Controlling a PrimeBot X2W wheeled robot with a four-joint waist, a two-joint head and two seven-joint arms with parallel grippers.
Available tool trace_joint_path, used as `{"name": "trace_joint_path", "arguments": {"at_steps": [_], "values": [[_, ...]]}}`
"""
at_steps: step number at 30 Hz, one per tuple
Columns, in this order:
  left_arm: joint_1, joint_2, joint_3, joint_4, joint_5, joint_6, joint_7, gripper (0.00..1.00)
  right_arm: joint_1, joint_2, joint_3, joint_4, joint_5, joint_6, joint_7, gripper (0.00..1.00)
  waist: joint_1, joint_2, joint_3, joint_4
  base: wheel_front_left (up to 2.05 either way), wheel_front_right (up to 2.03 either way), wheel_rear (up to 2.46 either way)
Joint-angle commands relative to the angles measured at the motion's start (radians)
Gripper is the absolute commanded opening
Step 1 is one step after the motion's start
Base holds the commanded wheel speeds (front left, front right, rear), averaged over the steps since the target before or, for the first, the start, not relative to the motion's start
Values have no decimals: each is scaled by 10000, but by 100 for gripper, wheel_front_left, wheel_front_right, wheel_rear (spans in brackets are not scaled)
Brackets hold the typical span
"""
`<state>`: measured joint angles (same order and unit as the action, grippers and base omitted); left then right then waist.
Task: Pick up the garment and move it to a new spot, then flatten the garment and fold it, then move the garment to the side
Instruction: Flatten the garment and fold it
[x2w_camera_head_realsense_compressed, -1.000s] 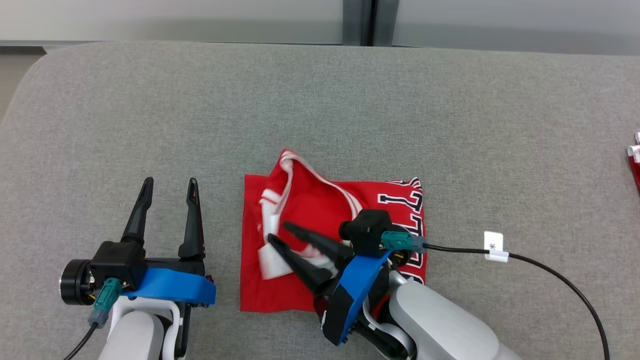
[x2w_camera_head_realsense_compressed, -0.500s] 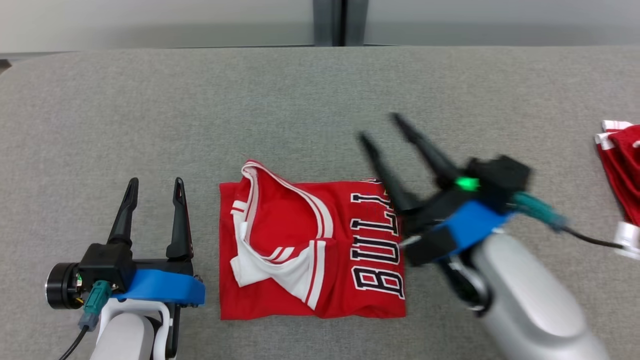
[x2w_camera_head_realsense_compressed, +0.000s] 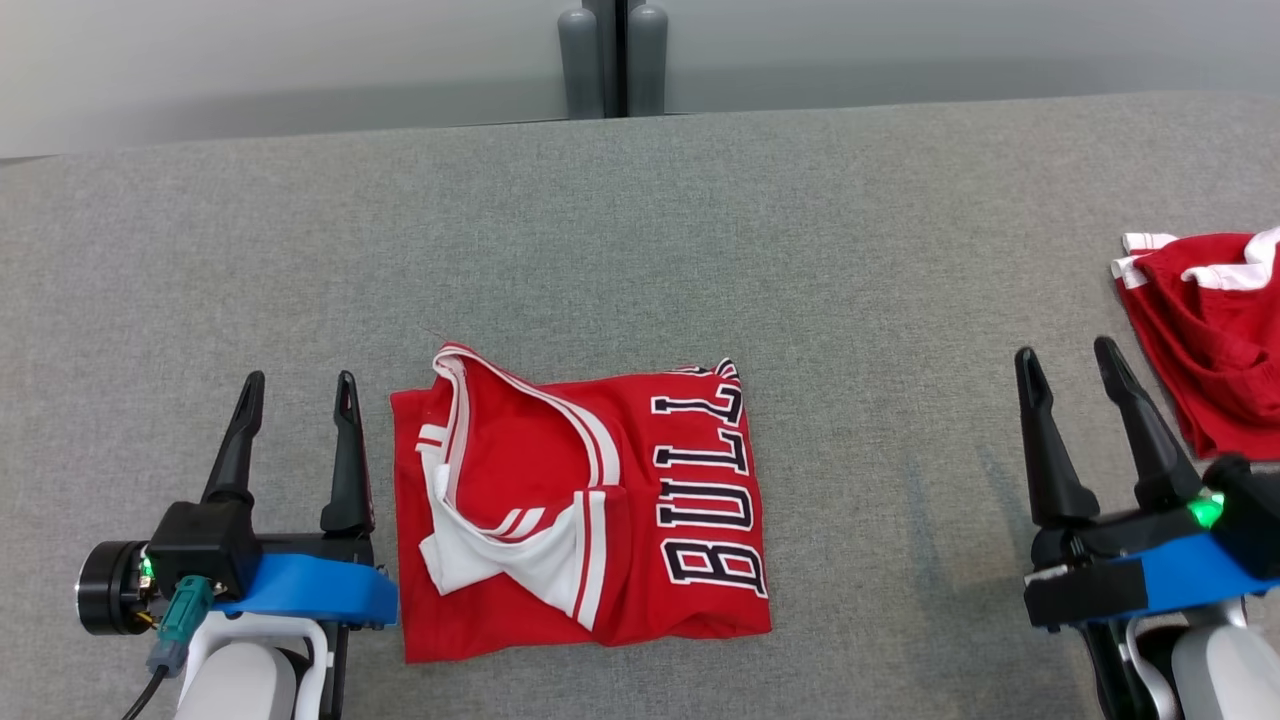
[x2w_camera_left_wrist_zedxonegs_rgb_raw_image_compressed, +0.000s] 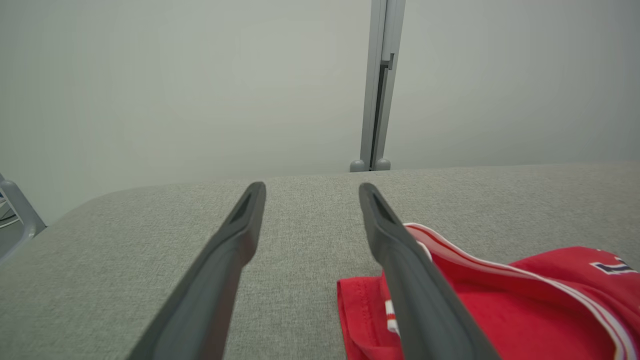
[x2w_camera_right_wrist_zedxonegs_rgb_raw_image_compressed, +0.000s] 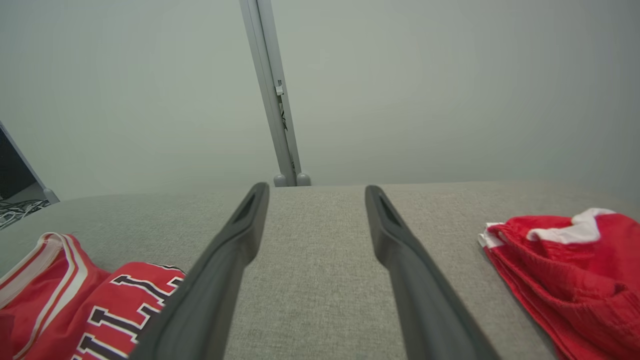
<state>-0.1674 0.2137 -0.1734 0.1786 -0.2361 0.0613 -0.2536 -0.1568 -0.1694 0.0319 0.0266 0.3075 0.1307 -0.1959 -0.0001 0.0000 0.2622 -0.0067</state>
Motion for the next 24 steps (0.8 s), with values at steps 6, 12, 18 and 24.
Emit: {"name": "trace_joint_path", "arguments": {"at_steps": [6, 12, 18, 24], "values": [[66, 134, -29, -158, -9, 91, 125, 100, 928, 487, -456, -818, -345, 0, 505, 100, 1, 0, -52, -74, 0, 0, 0], [108, 179, -58, -256, -40, 164, 193, 100, 1136, 676, -559, -1013, -414, 0, 644, 100, 1, 0, -92, -134, 0, 0, 0], [50, 227, -112, -289, -52, 175, 214, 100, 1095, 785, -395, -897, -434, 0, 836, 100, 1, 0, -121, -100, 0, 0, 0], [-47, 210, -188, -267, -63, 171, 189, 100, 673, 909, 937, 87, 23, 0, 1169, 0, 1, 0, -120, 45, 0, 0, 0]]}}
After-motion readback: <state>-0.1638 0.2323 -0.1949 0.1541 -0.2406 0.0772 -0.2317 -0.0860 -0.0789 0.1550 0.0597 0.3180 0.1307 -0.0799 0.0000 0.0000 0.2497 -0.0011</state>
